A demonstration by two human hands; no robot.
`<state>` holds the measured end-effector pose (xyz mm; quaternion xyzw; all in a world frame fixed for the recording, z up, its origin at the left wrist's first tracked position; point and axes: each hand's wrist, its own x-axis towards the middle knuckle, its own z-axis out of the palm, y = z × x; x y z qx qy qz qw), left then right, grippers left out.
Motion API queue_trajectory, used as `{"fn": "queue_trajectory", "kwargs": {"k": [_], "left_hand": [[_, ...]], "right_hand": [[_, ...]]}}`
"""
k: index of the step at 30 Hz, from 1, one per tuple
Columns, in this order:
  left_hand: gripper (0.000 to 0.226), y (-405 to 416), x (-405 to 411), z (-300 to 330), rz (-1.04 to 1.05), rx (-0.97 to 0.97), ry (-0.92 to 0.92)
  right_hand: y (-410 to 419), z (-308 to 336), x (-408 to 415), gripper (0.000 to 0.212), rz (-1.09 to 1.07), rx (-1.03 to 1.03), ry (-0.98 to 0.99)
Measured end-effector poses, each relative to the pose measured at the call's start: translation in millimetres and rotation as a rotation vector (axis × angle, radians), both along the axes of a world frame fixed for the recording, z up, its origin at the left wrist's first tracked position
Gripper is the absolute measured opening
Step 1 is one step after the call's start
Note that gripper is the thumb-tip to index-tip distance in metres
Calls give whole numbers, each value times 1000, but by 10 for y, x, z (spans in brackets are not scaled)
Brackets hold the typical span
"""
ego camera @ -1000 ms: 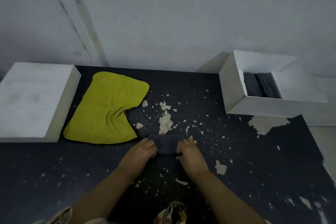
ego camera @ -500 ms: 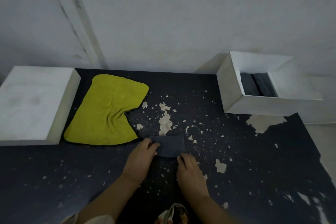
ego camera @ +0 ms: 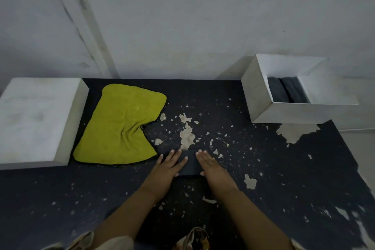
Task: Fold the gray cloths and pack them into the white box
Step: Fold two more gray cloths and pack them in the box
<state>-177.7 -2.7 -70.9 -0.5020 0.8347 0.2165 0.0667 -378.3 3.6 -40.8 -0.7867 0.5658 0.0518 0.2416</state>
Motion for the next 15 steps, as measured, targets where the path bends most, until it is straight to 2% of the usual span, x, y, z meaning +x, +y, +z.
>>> {"fn": "queue_trajectory", "kwargs": {"k": [6,10,15], "left_hand": [[70,-36,-24,182,73,27,40],[80,-157,-52,317,85,14,-9],[77,-285,-104,412,103,44,40]], "right_hand": [[8,-31,29,67,-109,29,-65],[-35,43,64,74,-429,82,-136],[-116,78,215,82,-534,26,-85]]}}
